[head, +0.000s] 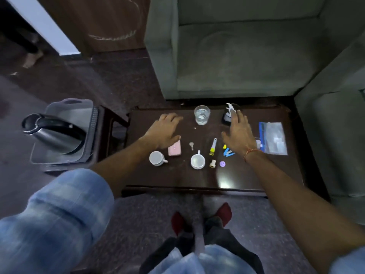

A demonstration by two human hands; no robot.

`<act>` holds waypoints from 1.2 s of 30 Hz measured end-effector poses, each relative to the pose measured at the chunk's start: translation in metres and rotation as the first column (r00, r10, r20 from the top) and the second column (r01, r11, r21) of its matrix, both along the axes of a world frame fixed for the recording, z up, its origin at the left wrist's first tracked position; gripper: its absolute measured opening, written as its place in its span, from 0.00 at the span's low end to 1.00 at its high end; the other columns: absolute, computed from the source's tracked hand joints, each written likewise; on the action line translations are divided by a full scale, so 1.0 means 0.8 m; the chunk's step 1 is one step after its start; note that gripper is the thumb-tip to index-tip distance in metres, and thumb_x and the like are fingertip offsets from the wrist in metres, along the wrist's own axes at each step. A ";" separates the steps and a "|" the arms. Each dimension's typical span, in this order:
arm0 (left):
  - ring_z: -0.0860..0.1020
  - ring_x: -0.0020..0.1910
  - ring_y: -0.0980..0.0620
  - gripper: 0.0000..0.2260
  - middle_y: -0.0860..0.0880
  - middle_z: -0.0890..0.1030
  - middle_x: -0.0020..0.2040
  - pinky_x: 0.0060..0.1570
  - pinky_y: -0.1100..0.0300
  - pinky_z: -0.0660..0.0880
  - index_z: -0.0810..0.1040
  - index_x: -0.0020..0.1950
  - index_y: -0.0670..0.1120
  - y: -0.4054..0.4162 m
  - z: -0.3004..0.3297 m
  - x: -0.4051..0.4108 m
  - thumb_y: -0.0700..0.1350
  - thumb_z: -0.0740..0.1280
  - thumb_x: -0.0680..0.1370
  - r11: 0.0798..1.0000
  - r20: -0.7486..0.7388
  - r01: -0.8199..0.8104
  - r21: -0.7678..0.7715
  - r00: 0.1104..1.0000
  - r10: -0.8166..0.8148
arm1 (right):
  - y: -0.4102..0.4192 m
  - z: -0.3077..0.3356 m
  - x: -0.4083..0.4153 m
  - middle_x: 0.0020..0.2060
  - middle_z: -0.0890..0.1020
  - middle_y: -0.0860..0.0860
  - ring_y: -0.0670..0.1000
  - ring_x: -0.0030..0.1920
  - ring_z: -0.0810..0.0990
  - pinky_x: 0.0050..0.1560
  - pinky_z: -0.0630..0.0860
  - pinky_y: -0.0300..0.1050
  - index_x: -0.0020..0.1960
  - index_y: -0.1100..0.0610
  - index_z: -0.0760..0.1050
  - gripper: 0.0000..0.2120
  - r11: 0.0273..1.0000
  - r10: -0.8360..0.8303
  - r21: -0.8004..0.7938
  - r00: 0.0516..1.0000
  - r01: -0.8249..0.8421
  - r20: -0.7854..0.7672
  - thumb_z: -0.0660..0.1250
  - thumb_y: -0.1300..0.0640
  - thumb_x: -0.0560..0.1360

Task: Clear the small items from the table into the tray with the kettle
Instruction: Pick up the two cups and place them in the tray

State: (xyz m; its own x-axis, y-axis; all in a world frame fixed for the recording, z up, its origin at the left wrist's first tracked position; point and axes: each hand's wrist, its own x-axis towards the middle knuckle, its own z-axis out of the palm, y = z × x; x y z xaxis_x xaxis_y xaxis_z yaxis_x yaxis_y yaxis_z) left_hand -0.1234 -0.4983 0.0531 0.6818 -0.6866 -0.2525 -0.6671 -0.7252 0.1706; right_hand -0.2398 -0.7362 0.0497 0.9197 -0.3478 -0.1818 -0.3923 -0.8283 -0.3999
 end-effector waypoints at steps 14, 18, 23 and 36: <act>0.59 0.73 0.39 0.40 0.42 0.60 0.75 0.68 0.43 0.66 0.59 0.76 0.43 0.136 -0.214 -0.040 0.46 0.75 0.70 0.960 -0.280 -0.264 0.090 0.919 0.279 | 0.116 -0.211 0.026 0.68 0.69 0.62 0.64 0.68 0.69 0.68 0.68 0.55 0.76 0.56 0.58 0.46 0.986 0.132 0.144 0.924 -0.085 -0.360 0.77 0.47 0.66; 0.58 0.73 0.37 0.42 0.41 0.56 0.77 0.69 0.42 0.65 0.56 0.77 0.45 0.137 -0.256 -0.028 0.47 0.76 0.69 0.949 -0.267 -0.303 0.082 0.911 0.314 | 0.114 -0.255 0.027 0.68 0.67 0.62 0.65 0.66 0.70 0.65 0.71 0.58 0.75 0.53 0.60 0.47 0.993 0.101 0.102 0.894 -0.062 -0.436 0.79 0.43 0.63; 0.56 0.75 0.38 0.44 0.44 0.53 0.78 0.68 0.40 0.66 0.53 0.79 0.49 0.134 -0.284 -0.013 0.46 0.76 0.70 0.931 -0.284 -0.350 0.100 0.887 0.364 | 0.118 -0.284 0.029 0.70 0.66 0.62 0.66 0.66 0.71 0.64 0.72 0.58 0.75 0.51 0.60 0.45 0.988 0.132 0.134 0.883 -0.079 -0.451 0.79 0.45 0.64; 0.71 0.61 0.38 0.29 0.44 0.67 0.68 0.57 0.42 0.74 0.65 0.73 0.48 0.127 -0.272 -0.007 0.41 0.72 0.74 0.906 -0.259 -0.420 0.045 0.871 0.417 | 0.134 -0.261 0.038 0.57 0.76 0.62 0.67 0.53 0.79 0.50 0.77 0.53 0.67 0.55 0.69 0.26 0.994 0.108 0.050 0.925 -0.096 -0.366 0.71 0.53 0.71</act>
